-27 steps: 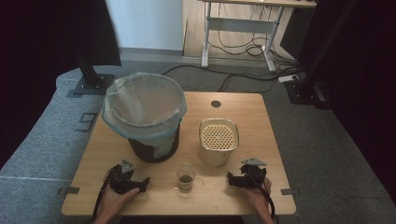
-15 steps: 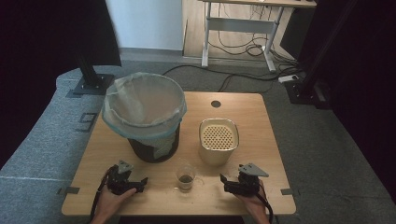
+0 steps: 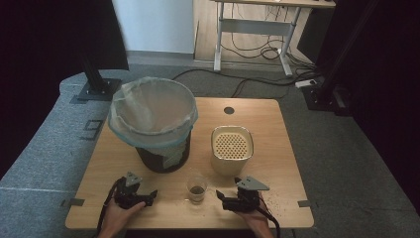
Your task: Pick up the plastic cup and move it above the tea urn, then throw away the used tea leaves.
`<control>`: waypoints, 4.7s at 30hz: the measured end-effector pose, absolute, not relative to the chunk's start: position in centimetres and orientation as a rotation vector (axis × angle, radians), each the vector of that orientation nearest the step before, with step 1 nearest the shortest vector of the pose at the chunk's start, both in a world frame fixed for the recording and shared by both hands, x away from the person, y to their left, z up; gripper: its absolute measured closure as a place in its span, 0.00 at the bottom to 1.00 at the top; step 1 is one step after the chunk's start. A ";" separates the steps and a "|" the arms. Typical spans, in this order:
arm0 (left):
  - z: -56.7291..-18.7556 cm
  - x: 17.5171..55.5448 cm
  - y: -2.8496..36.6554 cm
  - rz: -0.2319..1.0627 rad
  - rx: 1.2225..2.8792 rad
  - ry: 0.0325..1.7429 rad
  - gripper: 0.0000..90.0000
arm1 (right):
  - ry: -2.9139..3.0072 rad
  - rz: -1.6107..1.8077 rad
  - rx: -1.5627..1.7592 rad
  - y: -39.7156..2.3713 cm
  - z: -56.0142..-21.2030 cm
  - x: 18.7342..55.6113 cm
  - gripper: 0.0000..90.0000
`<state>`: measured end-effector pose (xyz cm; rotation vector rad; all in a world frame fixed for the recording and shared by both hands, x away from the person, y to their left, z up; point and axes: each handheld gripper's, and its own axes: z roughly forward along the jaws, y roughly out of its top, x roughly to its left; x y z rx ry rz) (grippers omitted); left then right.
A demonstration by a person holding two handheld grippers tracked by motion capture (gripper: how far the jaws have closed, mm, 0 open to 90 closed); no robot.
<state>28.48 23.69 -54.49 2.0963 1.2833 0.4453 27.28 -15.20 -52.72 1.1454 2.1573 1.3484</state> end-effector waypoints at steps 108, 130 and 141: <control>-54.7 28.2 23.7 0.469 2.103 1.248 0.12 | 1.873 1.519 0.928 -18.5 -37.0 35.7 0.46; -54.7 28.2 23.7 0.476 2.110 1.243 0.12 | 1.871 1.374 0.905 -19.1 -36.1 37.3 0.46; -54.7 28.2 23.7 0.476 2.110 1.242 0.12 | 1.931 1.128 0.804 -18.3 -36.1 38.3 0.46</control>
